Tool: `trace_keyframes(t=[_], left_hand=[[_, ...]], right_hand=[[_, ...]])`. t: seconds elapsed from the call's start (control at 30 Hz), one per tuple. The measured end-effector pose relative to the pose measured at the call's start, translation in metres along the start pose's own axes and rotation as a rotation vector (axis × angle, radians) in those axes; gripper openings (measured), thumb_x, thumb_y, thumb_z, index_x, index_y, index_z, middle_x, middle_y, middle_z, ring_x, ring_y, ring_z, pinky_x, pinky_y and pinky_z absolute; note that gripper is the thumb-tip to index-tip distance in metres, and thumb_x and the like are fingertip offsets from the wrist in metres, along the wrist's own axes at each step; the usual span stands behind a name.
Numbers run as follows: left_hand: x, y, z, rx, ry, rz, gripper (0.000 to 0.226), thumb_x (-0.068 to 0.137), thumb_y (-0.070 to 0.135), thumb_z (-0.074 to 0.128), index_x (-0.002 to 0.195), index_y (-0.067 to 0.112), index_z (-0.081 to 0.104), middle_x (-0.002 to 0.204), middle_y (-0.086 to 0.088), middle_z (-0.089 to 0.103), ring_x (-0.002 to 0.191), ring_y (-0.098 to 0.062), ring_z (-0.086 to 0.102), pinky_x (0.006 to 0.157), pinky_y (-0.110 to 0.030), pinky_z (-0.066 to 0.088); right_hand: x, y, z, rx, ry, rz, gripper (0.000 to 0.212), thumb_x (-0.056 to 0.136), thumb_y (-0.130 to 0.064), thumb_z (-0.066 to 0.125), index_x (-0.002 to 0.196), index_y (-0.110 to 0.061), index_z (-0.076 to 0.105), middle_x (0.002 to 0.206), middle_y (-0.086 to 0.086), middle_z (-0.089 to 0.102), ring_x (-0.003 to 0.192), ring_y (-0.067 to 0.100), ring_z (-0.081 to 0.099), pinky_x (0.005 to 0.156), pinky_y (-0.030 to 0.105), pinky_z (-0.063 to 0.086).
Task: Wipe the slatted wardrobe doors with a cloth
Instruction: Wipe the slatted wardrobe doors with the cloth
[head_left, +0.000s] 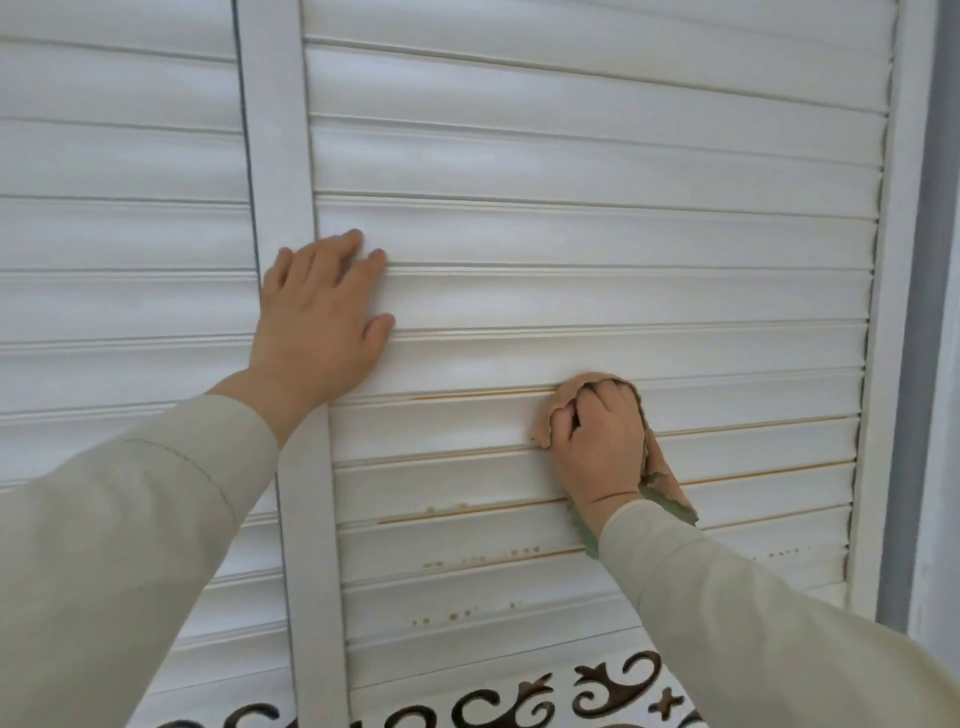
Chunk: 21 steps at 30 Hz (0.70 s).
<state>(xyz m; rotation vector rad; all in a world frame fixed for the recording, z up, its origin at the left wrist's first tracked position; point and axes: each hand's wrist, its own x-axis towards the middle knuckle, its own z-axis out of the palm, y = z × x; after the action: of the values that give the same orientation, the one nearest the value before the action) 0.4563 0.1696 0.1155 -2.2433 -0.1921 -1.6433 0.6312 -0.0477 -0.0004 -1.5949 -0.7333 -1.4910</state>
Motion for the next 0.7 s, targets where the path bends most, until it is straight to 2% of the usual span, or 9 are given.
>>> trace_keyframes(t=[0.1,0.17,0.2,0.27,0.33,0.4,0.5,0.57,0.7], left_hand=[[-0.007,-0.02,-0.007,-0.075,0.085,0.063,0.057,0.084,0.027,0.064,0.138,0.013,0.051,0.15,-0.018,0.038,0.135,-0.038,0.039,0.112,-0.052,0.026],[-0.011,-0.036,-0.01,-0.126,0.176,-0.068,0.062,0.084,0.031,0.063,0.14,0.011,0.046,0.148,-0.022,0.036,0.133,-0.04,0.039,0.107,-0.052,0.032],[-0.014,-0.041,-0.01,-0.216,0.164,-0.168,0.066,0.086,0.034,0.063,0.144,0.011,0.041,0.147,-0.022,0.034,0.133,-0.039,0.037,0.109,-0.05,0.033],[-0.018,-0.044,-0.005,-0.445,0.052,-0.308,0.072,0.094,0.034,0.062,0.153,0.014,0.027,0.147,-0.021,0.028,0.136,-0.033,0.032,0.114,-0.038,0.028],[-0.026,-0.037,0.002,-0.552,-0.013,-0.34,0.07,0.1,0.03,0.054,0.158,0.018,0.017,0.148,-0.021,0.023,0.137,-0.031,0.031,0.109,-0.026,0.024],[-0.031,-0.03,0.005,-0.587,-0.008,-0.351,0.064,0.103,0.03,0.047,0.158,0.023,0.016,0.148,-0.019,0.023,0.133,-0.028,0.035,0.104,-0.023,0.026],[-0.036,-0.026,0.007,-0.577,-0.038,-0.362,0.059,0.105,0.034,0.041,0.158,0.029,0.015,0.145,-0.015,0.026,0.12,-0.028,0.046,0.101,-0.028,0.034],[-0.039,-0.029,0.006,-0.536,-0.048,-0.374,0.058,0.105,0.037,0.039,0.158,0.033,0.015,0.141,-0.014,0.031,0.109,-0.034,0.052,0.098,-0.039,0.045],[-0.04,-0.026,0.006,-0.437,-0.041,-0.378,0.059,0.102,0.048,0.034,0.157,0.035,0.016,0.125,-0.014,0.042,0.086,-0.039,0.056,0.079,-0.05,0.052]], right_hand=[[-0.006,-0.038,0.013,0.035,-0.018,-0.015,0.02,0.082,-0.012,0.051,0.072,-0.003,0.066,0.079,0.014,0.061,0.079,0.032,0.053,0.076,0.037,0.042],[-0.011,-0.064,0.022,0.06,-0.035,-0.045,0.02,0.082,-0.013,0.051,0.074,-0.004,0.066,0.08,0.013,0.061,0.081,0.029,0.051,0.077,0.036,0.042],[-0.013,-0.077,0.026,0.074,-0.049,-0.061,0.02,0.082,-0.014,0.051,0.075,-0.004,0.066,0.08,0.013,0.062,0.082,0.029,0.051,0.078,0.036,0.043],[-0.015,-0.1,0.034,0.098,-0.072,-0.111,0.02,0.082,-0.014,0.052,0.076,-0.004,0.067,0.08,0.012,0.062,0.08,0.03,0.053,0.078,0.036,0.044],[-0.016,-0.119,0.041,0.112,-0.089,-0.169,0.018,0.08,-0.013,0.054,0.075,-0.003,0.068,0.08,0.012,0.063,0.08,0.03,0.053,0.079,0.037,0.044],[-0.02,-0.138,0.048,0.127,-0.11,-0.219,0.016,0.079,-0.013,0.055,0.074,-0.004,0.068,0.08,0.012,0.063,0.083,0.027,0.049,0.08,0.035,0.043],[-0.027,-0.164,0.054,0.166,-0.182,-0.265,0.019,0.081,-0.014,0.053,0.078,-0.005,0.07,0.084,0.01,0.064,0.086,0.025,0.051,0.082,0.035,0.045],[-0.03,-0.175,0.056,0.188,-0.219,-0.29,0.02,0.083,-0.013,0.053,0.081,-0.005,0.07,0.088,0.01,0.064,0.088,0.028,0.054,0.084,0.036,0.048],[-0.026,-0.165,0.048,0.152,-0.249,-0.367,0.021,0.079,-0.011,0.053,0.087,-0.003,0.071,0.09,0.013,0.065,0.086,0.032,0.056,0.084,0.039,0.049]])
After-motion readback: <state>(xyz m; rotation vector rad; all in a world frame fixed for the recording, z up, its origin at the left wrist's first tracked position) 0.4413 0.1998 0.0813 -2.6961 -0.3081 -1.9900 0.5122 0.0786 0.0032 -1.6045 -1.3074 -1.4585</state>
